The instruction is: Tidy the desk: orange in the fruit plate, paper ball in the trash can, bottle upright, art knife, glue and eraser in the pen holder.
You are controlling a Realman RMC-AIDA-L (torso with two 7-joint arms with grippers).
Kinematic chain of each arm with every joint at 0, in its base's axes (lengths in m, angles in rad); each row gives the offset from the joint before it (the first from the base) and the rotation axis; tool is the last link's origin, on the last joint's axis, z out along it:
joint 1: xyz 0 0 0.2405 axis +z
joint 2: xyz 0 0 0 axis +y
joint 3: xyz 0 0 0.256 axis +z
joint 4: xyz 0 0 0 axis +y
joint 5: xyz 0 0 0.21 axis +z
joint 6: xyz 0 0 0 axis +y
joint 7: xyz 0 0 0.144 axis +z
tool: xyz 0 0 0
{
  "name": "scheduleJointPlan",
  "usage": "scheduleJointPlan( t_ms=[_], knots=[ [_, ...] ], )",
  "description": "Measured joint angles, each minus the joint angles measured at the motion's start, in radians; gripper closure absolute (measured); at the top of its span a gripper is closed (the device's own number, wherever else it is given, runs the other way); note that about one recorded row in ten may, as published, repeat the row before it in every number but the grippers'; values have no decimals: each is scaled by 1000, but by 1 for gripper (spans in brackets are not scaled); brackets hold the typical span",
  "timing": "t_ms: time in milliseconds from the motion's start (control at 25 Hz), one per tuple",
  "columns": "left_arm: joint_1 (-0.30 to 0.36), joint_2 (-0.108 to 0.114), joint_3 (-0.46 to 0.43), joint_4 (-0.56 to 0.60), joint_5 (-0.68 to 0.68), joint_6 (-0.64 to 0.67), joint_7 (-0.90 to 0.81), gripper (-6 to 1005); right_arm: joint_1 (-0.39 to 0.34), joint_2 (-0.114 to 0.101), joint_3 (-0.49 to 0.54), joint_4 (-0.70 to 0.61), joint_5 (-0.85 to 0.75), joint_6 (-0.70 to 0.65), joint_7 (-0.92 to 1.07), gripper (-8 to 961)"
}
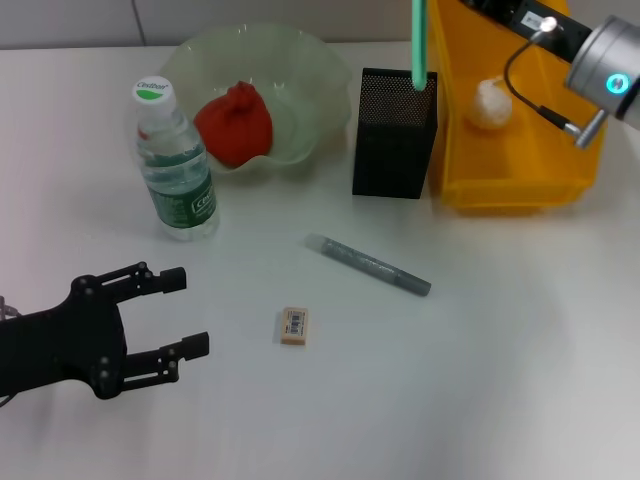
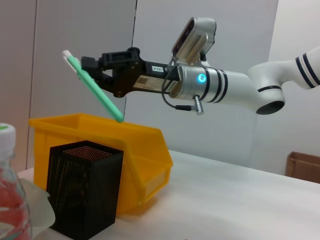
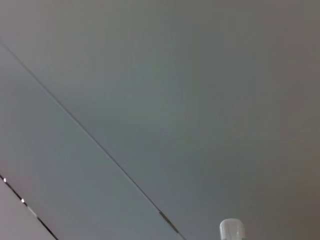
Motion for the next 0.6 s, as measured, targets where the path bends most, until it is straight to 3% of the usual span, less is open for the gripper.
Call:
scheduleJointPlan(
  t_ms=[280, 600],
  knots=[
    [3, -3, 0, 0, 0, -1, -1, 221, 28, 4, 0, 107, 65, 7, -456, 797],
    [3, -3, 0, 0, 0, 0, -6, 221, 32, 4, -5, 150, 66, 8, -682, 785]
  ],
)
